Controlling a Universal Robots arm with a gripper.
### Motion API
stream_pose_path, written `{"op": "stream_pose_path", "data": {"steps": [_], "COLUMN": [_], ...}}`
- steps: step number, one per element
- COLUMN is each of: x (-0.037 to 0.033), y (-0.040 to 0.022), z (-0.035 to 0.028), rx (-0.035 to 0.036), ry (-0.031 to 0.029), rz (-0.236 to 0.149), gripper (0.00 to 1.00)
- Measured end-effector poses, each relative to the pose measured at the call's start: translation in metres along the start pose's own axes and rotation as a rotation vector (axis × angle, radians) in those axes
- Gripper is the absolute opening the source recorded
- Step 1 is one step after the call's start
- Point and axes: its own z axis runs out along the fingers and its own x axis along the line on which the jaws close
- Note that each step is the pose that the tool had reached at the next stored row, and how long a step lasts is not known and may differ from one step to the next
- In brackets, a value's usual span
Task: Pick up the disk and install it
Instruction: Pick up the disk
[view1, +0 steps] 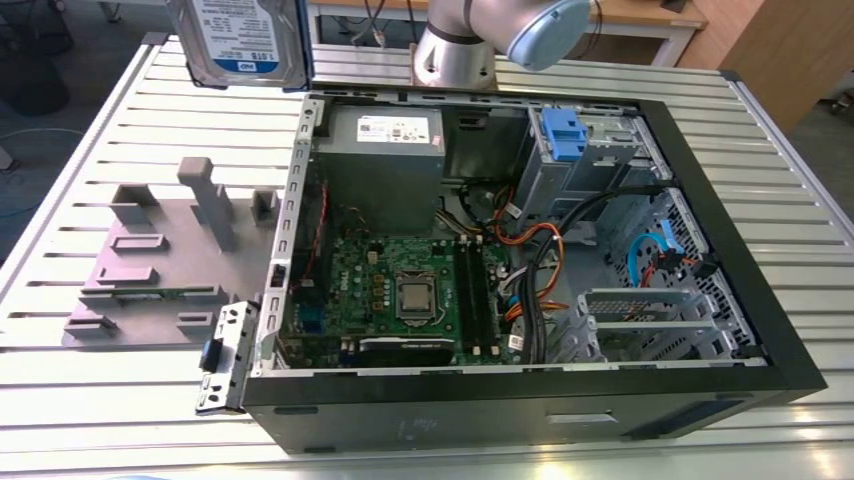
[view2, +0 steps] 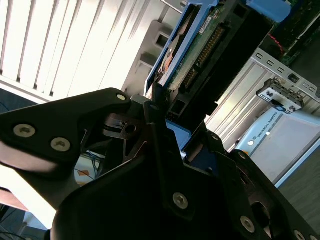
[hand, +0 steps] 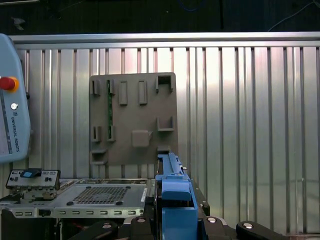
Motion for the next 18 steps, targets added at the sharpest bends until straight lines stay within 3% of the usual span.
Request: {"op": "stream_pose_path", "data": {"steps": [18], "x": [-0.0002], "y": [-0.0075], "z": [-0.0001], "rx": [-0.0001], "ry": [0.0], "rz": [0.0], "gripper": [0.37]}}
